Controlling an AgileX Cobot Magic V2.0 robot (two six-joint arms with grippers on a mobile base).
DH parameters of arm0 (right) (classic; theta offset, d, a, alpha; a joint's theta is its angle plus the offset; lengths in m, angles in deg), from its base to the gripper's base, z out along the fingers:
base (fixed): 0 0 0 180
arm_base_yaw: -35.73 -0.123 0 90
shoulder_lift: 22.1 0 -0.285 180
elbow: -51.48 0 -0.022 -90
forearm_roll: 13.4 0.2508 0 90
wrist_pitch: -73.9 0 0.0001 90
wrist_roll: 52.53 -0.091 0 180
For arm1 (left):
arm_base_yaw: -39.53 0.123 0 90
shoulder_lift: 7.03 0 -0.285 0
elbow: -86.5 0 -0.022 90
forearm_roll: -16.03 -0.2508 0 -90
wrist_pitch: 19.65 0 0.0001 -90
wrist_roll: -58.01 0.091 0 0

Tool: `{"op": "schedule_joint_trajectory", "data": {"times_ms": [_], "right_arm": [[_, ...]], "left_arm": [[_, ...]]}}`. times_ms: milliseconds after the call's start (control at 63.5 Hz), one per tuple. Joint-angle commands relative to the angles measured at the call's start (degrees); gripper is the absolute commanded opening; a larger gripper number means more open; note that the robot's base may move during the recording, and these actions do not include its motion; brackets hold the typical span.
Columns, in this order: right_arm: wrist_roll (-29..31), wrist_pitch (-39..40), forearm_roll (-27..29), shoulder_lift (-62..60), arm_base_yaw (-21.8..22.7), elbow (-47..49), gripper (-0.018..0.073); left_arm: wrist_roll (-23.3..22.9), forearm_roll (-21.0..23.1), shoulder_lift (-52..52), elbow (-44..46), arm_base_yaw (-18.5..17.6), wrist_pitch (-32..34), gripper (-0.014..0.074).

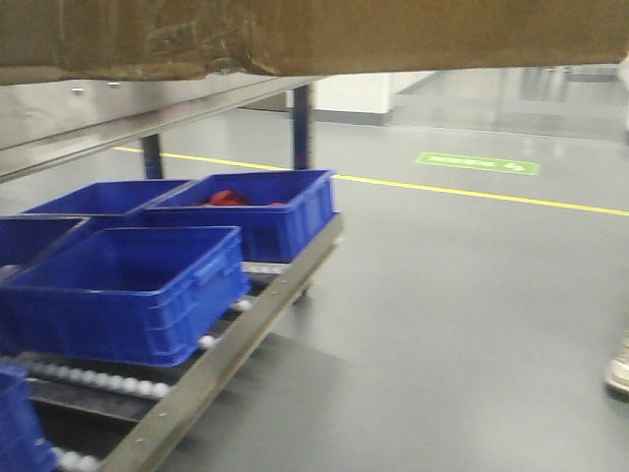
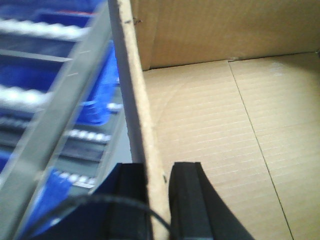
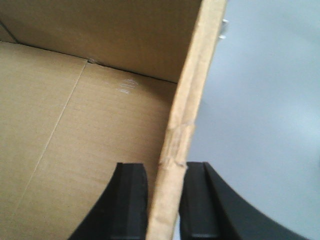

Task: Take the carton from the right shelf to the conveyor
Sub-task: 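Hold the carton with both grippers while the base turns away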

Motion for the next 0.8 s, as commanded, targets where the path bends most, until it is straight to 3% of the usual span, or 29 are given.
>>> {"op": "schedule_joint_trajectory", "data": {"times_ms": [0, 788], "right_arm": [[0.88, 4.04, -0.89, -0.88, 0.09, 0.36, -0.0069], [0.88, 4.04, -0.89, -0.88, 0.09, 0.36, -0.0069]], "left_arm": [[0.21, 2.93, 0.89, 0.81, -0.5, 1.27, -0.0017], [0.21, 2.93, 0.89, 0.81, -0.5, 1.27, -0.0017]]}}
